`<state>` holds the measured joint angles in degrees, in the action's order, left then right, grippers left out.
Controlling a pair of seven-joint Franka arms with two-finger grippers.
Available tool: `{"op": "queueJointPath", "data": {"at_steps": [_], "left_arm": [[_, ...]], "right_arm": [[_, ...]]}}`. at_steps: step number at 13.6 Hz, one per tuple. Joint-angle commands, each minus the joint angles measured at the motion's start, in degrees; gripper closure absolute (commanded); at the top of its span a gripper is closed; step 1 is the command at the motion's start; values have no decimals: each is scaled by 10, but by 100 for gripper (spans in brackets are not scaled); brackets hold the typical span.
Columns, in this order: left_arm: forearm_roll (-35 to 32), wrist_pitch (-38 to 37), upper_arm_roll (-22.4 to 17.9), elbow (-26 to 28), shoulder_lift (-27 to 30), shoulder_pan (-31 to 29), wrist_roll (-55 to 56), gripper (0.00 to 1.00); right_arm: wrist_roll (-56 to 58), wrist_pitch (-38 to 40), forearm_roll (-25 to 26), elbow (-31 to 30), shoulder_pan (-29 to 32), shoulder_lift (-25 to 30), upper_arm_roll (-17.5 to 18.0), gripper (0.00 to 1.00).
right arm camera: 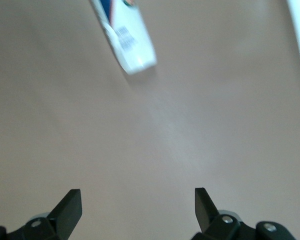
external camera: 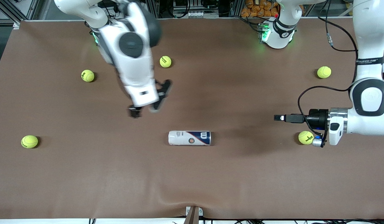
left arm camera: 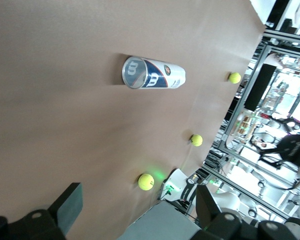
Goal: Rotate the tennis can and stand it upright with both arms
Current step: 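Open and withdraw the right gripper while the left gripper approaches the can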
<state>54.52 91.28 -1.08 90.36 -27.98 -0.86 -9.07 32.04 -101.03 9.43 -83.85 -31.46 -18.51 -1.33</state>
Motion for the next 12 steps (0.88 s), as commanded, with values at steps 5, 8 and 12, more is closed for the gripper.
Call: {"op": "queueJointPath", "data": {"at_steps": [5, 8, 12], "left_arm": [[41, 48, 5, -56, -56, 16, -24, 0], [43, 86, 12, -62, -68, 30, -43, 0], [84, 127, 12, -62, -95, 49, -116, 0]], "right_arm": [[2, 44, 1, 63, 168, 5, 10, 0], [-26, 42, 1, 66, 225, 5, 10, 0], [-226, 47, -3, 60, 245, -2, 11, 0]]}}
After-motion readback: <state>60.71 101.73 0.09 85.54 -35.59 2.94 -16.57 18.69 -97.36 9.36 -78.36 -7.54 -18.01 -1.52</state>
